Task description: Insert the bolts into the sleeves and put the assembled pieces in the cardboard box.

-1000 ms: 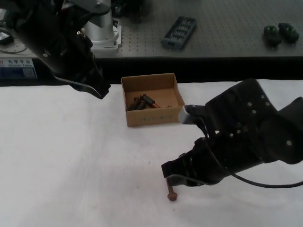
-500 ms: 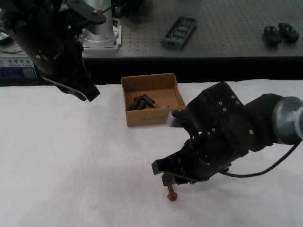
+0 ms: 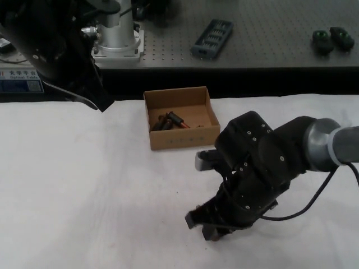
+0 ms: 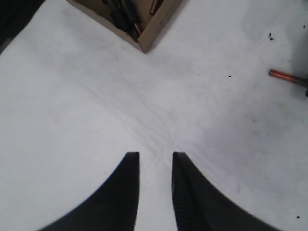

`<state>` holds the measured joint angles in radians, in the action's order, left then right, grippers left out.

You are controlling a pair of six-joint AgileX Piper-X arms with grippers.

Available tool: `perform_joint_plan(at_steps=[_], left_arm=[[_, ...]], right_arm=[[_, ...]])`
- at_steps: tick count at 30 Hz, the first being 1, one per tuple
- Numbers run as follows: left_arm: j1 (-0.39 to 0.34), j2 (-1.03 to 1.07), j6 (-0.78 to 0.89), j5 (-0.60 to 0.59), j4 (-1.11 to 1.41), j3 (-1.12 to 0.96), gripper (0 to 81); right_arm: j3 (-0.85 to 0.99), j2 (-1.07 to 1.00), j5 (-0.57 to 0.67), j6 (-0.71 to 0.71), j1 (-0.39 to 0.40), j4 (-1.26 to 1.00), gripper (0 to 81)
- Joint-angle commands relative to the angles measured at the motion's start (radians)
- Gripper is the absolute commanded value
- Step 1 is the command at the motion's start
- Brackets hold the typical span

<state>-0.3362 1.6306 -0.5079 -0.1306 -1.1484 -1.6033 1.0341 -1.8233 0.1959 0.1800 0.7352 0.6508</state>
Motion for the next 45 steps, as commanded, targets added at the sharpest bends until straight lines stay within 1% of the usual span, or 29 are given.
perform_joint_plan(at_steps=[1, 3, 10, 14, 19, 20, 22, 25, 27, 28, 30, 33, 35, 38, 41, 43, 45], left_arm=[[0.003, -0.021, -0.008, 0.014, -0.002, -0.007, 17.9], [0.003, -0.021, -0.008, 0.014, -0.002, -0.007, 17.9], [0.003, -0.021, -0.008, 0.014, -0.002, -0.007, 17.9], [0.003, -0.021, -0.022, 0.014, -0.002, -0.007, 17.9], [0.003, -0.021, -0.031, 0.014, -0.002, -0.007, 17.9], [0.003, -0.021, -0.031, 0.014, -0.002, -0.007, 17.9], [0.003, -0.021, -0.046, 0.014, -0.002, -0.007, 17.9], [0.003, -0.021, -0.062, 0.014, -0.002, -0.007, 17.9], [0.003, -0.021, -0.062, 0.014, -0.002, -0.007, 17.9], [0.003, -0.021, -0.062, 0.014, -0.002, -0.007, 17.9], [0.003, -0.021, -0.073, -0.024, -0.002, -0.007, 17.9], [0.003, -0.021, -0.140, -0.166, -0.006, 0.004, 17.9], [-0.001, -0.021, -0.199, -0.244, -0.020, 0.019, 17.9], [-0.012, -0.021, -0.249, -0.319, -0.025, 0.059, 17.9], [-0.040, -0.017, -0.300, -0.331, -0.022, 0.116, 17.9], [-0.078, -0.008, -0.334, -0.331, -0.011, 0.167, 17.9], [-0.133, 0.006, -0.358, -0.329, 0.010, 0.214, 17.9]], right_arm=[[0.007, -0.006, -0.016, -0.102, -0.002, 0.108, 13.9], [0.009, -0.003, -0.051, -0.169, 0.001, 0.165, 13.9], [0.009, 0.040, -0.052, -0.383, 0.001, 0.287, 13.9], [0.009, 0.070, -0.070, -0.516, 0.017, 0.335, 13.9], [0.007, 0.098, -0.081, -0.633, 0.053, 0.333, 13.9], [0.007, 0.103, -0.067, -0.657, 0.061, 0.329, 14.6], [0.007, 0.112, -0.053, -0.675, 0.073, 0.319, 19.9], [0.007, 0.119, -0.051, -0.671, 0.083, 0.307, 36.2], [0.007, 0.119, -0.066, -0.643, 0.083, 0.305, 42.1], [0.007, 0.119, -0.099, -0.621, 0.083, 0.307, 41.8], [0.007, 0.124, -0.113, -0.578, 0.076, 0.324, 36.8], [0.007, 0.142, -0.059, -0.519, 0.057, 0.363, 27.9], [0.007, 0.165, -0.044, -0.468, 0.033, 0.365, 25.3], [0.007, 0.225, -0.044, -0.374, -0.018, 0.347, 25.1], [0.007, 0.317, -0.044, -0.309, -0.078, 0.309, 25.1], [0.007, 0.393, -0.030, -0.286, -0.117, 0.280, 25.1], [0.007, 0.460, -0.024, -0.281, -0.150, 0.263, 25.1]])
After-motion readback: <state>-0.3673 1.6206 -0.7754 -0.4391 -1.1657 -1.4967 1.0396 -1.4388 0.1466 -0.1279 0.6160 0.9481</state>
